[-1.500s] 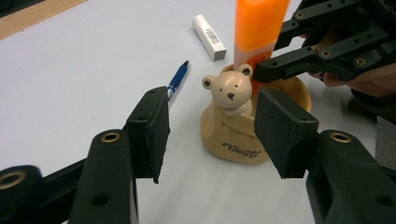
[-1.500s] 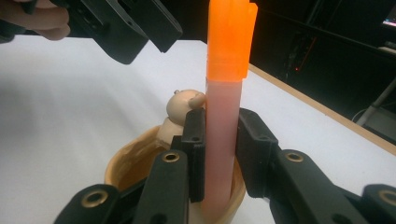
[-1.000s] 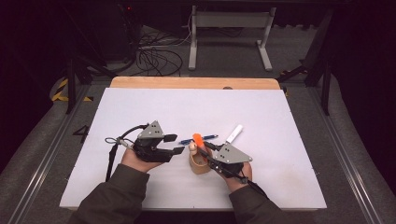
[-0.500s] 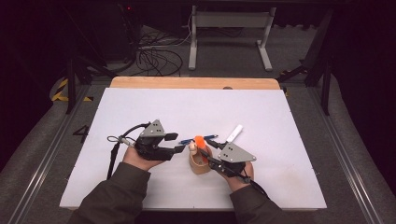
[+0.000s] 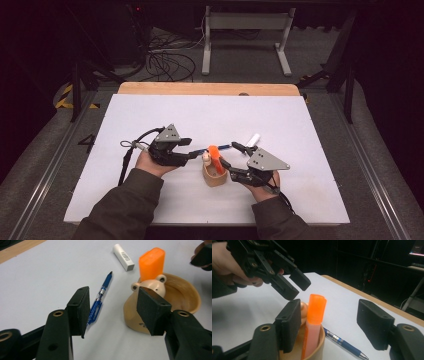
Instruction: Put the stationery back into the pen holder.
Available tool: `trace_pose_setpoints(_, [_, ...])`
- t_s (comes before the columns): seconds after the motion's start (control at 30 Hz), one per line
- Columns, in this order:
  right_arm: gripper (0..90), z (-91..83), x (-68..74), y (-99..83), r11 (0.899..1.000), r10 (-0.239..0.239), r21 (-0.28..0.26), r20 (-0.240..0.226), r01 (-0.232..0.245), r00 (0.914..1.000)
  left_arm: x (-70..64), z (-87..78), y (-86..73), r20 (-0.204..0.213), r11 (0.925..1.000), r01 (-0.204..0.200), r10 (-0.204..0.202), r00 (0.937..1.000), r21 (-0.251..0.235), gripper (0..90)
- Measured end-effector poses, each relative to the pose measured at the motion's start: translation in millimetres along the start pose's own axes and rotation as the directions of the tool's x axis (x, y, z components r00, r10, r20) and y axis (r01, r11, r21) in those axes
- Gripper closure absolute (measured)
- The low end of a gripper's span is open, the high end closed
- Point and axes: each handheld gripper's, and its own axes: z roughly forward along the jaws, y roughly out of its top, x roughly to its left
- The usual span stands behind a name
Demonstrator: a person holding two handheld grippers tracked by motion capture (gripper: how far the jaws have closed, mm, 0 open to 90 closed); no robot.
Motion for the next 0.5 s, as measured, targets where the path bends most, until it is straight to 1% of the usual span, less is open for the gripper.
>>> trace_pose_setpoints(0.07, [33.7, -2.6, -3.1, 0.8, 1.0, 0.011, 0.002, -0.002, -0.011, 0.9999, 3.2, 2.7, -0.5, -0.003, 1.0, 0.001, -0.001, 1.0, -0.001, 44.4])
trace_pose_setpoints(0.13, [32.3, -5.7, -6.1, 1.5, 1.0, 0.017, 0.001, 0.006, -0.017, 0.9998, 5.6, 5.2, -0.8, 0.001, 0.9999, 0.01, -0.01, 0.9999, -0.004, 44.2])
trace_pose_setpoints(0.3, [27.5, -12.2, -14.7, 2.8, 0.999, 0.044, -0.001, 0.013, -0.044, 0.9989, 9.7, 11.5, 2.1, -0.006, 1.0, -0.002, 0.002, 1.0, 0.007, 42.3])
trace_pose_setpoints(0.5, [22.9, -19.7, -23.6, 3.9, 0.998, 0.065, 0.009, 0.025, -0.065, 0.9976, 13.1, 17.7, 10.9, -0.003, 0.9997, -0.026, 0.026, 0.9997, 0.005, 40.9])
